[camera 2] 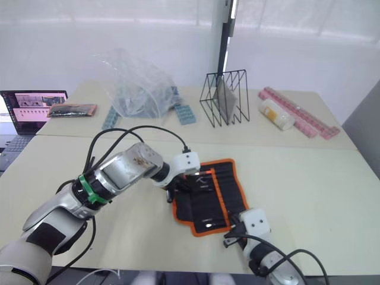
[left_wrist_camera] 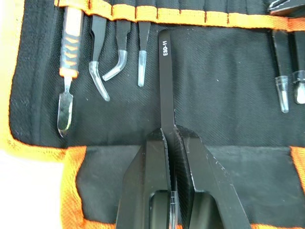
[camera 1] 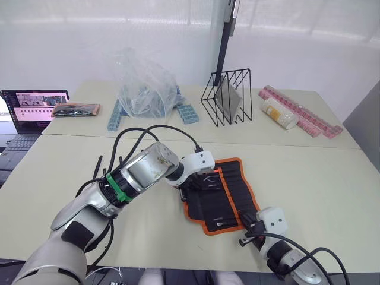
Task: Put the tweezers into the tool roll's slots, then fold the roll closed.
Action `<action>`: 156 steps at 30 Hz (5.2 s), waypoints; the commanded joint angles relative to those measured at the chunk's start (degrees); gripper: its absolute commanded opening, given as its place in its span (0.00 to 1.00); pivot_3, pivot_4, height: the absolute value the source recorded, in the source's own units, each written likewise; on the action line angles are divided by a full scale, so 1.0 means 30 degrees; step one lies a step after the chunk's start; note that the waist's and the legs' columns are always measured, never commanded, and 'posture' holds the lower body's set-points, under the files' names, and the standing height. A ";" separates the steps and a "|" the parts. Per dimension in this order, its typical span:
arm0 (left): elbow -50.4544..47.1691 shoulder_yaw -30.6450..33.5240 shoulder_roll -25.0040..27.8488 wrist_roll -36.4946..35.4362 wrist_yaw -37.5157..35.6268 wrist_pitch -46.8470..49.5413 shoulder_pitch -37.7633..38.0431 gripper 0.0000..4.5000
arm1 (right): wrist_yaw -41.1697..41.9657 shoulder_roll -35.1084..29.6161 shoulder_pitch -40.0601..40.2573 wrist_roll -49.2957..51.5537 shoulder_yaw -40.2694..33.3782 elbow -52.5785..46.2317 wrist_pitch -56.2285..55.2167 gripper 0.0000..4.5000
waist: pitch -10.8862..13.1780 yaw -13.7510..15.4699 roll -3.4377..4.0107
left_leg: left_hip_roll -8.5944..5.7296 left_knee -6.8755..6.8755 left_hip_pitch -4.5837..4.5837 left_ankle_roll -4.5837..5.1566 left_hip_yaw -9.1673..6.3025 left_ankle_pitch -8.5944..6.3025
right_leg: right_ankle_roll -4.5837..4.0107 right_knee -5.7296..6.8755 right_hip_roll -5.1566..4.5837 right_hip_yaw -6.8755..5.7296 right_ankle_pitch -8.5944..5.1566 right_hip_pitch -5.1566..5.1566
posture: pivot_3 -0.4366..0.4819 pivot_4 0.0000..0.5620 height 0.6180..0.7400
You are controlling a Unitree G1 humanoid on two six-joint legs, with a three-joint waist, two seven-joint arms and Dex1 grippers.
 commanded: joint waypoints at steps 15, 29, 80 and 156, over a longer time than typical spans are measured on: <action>-0.1023 -0.0980 -0.0701 0.2887 -0.0410 -0.2194 -0.0176 0.00 | 0.0108 0.0070 0.0339 -0.0209 0.0832 -0.0098 0.0328 0.01 | 0.0000 0.0024 0.0001 | -0.0009 0.0026 -0.0013 0.0000 -0.0016 0.0000 | 0.0002 0.0002 0.0000 0.0002 0.0000 0.0010 | 0.48 0.27 0.84; -0.0914 -0.1406 -0.0079 0.4668 -0.2105 -0.3503 -0.0734 0.00 | 0.0076 0.0201 0.0132 -0.0210 0.0948 0.0084 0.0344 0.01 | -0.0001 -0.0013 0.0003 | 0.0007 0.0026 -0.0017 0.0001 -0.0028 0.0000 | 0.0000 0.0005 0.0031 0.0004 0.0000 0.0004 | 0.48 0.27 0.84; 0.7954 -0.0141 -0.7011 0.7489 -0.0813 -0.9923 0.0313 0.08 | 0.0618 -0.1802 0.0624 -0.2076 0.2776 -0.0312 0.4552 0.00 | -0.0303 0.0036 0.0022 | -0.0002 0.0150 0.0280 0.0154 -0.0288 -0.0099 | 0.0101 -0.0023 0.0186 0.0013 -0.0294 0.0581 | 0.48 0.27 0.84; 0.3434 1.9630 0.0641 -0.0112 1.0552 -0.8474 1.4504 0.98 | 0.2005 -0.2521 -0.1719 -0.0591 0.0369 0.1358 0.4316 0.00 | -0.0300 0.0344 -0.0009 | 0.0073 -0.0135 0.0565 0.0096 -0.0238 -0.0125 | -0.0111 -0.0089 0.0072 0.0016 -0.0465 0.0600 | 0.48 0.27 0.84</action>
